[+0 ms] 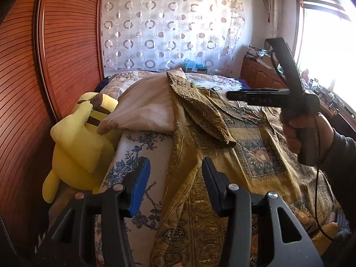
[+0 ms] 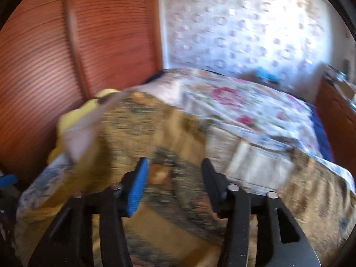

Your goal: Fold small clothes

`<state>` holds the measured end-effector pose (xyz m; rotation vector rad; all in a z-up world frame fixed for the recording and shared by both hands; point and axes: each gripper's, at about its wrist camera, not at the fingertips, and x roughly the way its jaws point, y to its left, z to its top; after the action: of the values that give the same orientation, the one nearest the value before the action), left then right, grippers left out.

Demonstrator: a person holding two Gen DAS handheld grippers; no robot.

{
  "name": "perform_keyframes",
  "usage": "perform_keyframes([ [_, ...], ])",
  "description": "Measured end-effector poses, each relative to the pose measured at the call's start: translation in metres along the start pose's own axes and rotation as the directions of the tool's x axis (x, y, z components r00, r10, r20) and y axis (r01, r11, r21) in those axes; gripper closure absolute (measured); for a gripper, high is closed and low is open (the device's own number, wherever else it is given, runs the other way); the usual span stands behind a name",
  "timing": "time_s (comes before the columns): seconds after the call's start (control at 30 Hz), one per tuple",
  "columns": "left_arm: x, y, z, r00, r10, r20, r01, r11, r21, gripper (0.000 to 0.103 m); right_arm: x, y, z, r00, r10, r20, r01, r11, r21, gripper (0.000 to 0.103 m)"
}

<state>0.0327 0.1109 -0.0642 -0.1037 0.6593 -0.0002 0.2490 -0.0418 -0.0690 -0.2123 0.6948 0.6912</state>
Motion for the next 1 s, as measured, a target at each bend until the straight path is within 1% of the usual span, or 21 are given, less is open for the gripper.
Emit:
perform_keyframes([
  [0.03,0.0,0.0,0.0,1.0,-0.001,-0.001,0.001,1.0,0.0,0.056,0.003,0.011,0.001,0.999,0.032,-0.005,-0.032,0.999,-0.019,0.051],
  [0.13,0.002,0.0,-0.002,1.0,-0.005,-0.007,0.005,1.0,-0.001,0.056,0.02,0.042,0.006,0.995,0.089,-0.036,-0.092,0.993,-0.076,0.051],
  [0.2,0.004,-0.001,-0.004,1.0,-0.007,-0.014,0.007,1.0,0.001,0.056,0.034,0.057,0.009,0.992,0.106,-0.061,-0.112,0.989,-0.101,0.051],
  [0.23,0.006,-0.001,-0.005,1.0,-0.008,-0.019,0.008,1.0,0.002,0.056,0.045,0.065,0.01,0.992,0.092,-0.084,-0.101,0.988,-0.117,0.051],
  [0.37,0.009,-0.003,-0.008,0.999,-0.013,-0.032,0.013,1.0,0.007,0.056,0.072,0.073,0.007,0.987,0.051,-0.155,-0.073,0.987,-0.142,0.051],
  [0.43,0.011,-0.003,-0.009,0.999,-0.016,-0.036,0.016,1.0,0.006,0.056,0.078,0.074,0.003,0.985,0.03,-0.169,-0.058,0.984,-0.166,0.051],
  [0.47,0.012,-0.004,-0.01,0.999,-0.017,-0.039,0.017,1.0,0.005,0.056,0.08,0.073,0.002,0.984,0.024,-0.176,-0.056,0.983,-0.177,0.06],
  [0.5,0.012,-0.004,-0.01,0.999,-0.017,-0.041,0.017,1.0,0.006,0.056,0.081,0.073,0.001,0.984,0.029,-0.178,-0.061,0.982,-0.181,0.072],
  [0.53,0.013,-0.005,-0.01,0.999,-0.017,-0.043,0.018,1.0,0.007,0.056,0.083,0.072,0.0,0.982,0.034,-0.188,-0.07,0.979,-0.189,0.095],
  [0.6,0.013,-0.007,-0.011,0.999,-0.019,-0.045,0.02,1.0,0.01,0.056,0.082,0.068,0.0,0.982,0.023,-0.186,-0.06,0.979,-0.197,0.099],
  [0.7,0.011,-0.007,-0.01,0.999,-0.02,-0.044,0.02,1.0,0.011,0.056,0.07,0.049,0.003,0.989,0.025,-0.144,-0.046,0.989,-0.138,0.099],
  [0.77,0.011,-0.007,-0.01,0.999,-0.019,-0.041,0.02,1.0,0.011,0.056,0.058,0.03,0.004,0.993,-0.017,-0.113,0.007,0.996,-0.085,0.099],
  [0.83,0.011,-0.008,-0.009,0.999,-0.019,-0.041,0.019,1.0,0.011,0.056,0.048,0.012,0.003,0.993,-0.067,-0.1,0.063,0.997,-0.047,0.099],
  [0.9,0.013,-0.009,-0.009,0.999,-0.019,-0.042,0.019,1.0,0.01,0.056,0.041,-0.005,0.002,0.991,-0.085,-0.104,0.084,0.996,-0.009,0.097],
  [0.93,0.014,-0.01,-0.009,0.999,-0.02,-0.043,0.021,1.0,0.009,0.056,0.036,-0.013,0.001,0.99,-0.097,-0.105,0.098,0.995,-0.001,0.084],
  [0.97,0.015,-0.012,-0.009,0.999,-0.022,-0.046,0.023,1.0,0.012,0.056,0.033,-0.018,-0.001,0.988,-0.119,-0.103,0.119,0.993,-0.003,0.063],
  [1.0,0.016,-0.013,-0.008,0.999,-0.023,-0.047,0.024,1.0,0.015,0.056,0.029,-0.022,-0.001,0.986,-0.134,-0.098,0.134,0.991,-0.002,0.055],
])
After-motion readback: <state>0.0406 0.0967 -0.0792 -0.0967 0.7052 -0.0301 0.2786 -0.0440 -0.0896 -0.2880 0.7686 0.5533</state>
